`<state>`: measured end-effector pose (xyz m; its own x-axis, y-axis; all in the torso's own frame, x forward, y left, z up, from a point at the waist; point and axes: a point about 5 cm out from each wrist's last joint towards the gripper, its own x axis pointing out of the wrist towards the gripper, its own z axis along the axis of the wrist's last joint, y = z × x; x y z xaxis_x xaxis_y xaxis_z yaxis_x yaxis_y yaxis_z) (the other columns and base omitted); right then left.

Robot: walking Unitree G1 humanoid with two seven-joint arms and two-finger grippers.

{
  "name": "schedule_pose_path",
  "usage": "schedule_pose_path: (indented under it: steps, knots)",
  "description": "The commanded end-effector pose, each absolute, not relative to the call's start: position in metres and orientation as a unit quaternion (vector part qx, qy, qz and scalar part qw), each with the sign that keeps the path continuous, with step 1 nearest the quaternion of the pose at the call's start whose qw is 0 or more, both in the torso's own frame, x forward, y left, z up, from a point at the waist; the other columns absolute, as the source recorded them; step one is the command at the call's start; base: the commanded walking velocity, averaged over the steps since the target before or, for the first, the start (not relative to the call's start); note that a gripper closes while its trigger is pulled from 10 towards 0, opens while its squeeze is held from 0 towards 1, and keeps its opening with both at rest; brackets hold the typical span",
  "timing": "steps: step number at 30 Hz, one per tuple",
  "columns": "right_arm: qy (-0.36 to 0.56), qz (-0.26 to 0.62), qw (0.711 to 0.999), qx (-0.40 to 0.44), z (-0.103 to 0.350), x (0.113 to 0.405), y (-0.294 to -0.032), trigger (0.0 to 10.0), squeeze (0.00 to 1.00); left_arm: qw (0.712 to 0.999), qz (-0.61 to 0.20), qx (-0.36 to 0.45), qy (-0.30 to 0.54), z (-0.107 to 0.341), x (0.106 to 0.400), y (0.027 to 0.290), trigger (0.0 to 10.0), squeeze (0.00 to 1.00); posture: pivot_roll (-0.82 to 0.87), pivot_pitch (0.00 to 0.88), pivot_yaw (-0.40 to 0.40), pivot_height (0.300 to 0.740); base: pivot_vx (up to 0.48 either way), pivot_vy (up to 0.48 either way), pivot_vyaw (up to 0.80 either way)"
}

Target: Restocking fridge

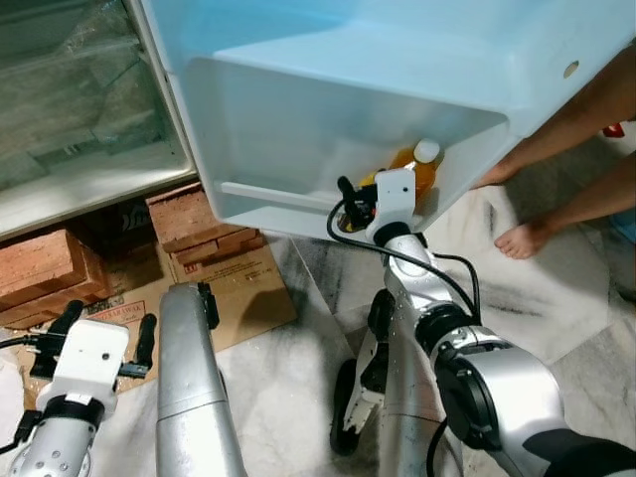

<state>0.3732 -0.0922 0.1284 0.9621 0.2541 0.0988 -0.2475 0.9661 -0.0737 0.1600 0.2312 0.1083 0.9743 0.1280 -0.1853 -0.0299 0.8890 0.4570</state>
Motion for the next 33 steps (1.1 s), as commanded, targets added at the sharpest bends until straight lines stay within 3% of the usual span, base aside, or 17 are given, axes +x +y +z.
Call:
schedule_pose_path:
  steps: [1, 15, 22, 28, 33]
  knots:
    - [-0.113, 0.079, 0.990, -0.018, 0.163, 0.387, -0.120, 10.0, 1.00, 0.965, 0.040, 0.231, 0.116, 0.101, 0.159, 0.229, 10.0, 0.00, 0.30, 0.210, -0.159, 0.474, 0.000, 0.000, 0.00]
    - [-0.186, 0.137, 0.973, -0.029, 0.192, 0.389, -0.116, 10.0, 1.00, 0.972, 0.060, 0.211, 0.086, 0.094, 0.187, 0.224, 10.0, 0.00, 0.24, 0.100, -0.193, 0.474, 0.000, 0.000, 0.00]
    - [-0.235, 0.167, 0.956, -0.058, 0.200, 0.381, -0.117, 10.0, 1.00, 0.982, 0.047, 0.179, 0.045, 0.100, 0.199, 0.216, 10.0, 0.00, 0.22, 0.088, -0.166, 0.474, 0.000, 0.000, 0.00]
    - [-0.241, 0.218, 0.944, -0.051, 0.189, 0.364, -0.120, 10.0, 1.00, 0.981, 0.043, 0.185, 0.037, 0.099, 0.211, 0.219, 10.0, 0.00, 0.20, 0.056, -0.133, 0.474, 0.000, 0.000, 0.00]
    - [-0.214, 0.223, 0.950, -0.036, 0.169, 0.354, -0.124, 10.0, 1.00, 0.982, 0.032, 0.185, 0.032, 0.099, 0.221, 0.216, 10.0, 0.00, 0.19, 0.028, -0.121, 0.474, 0.000, 0.000, 0.00]
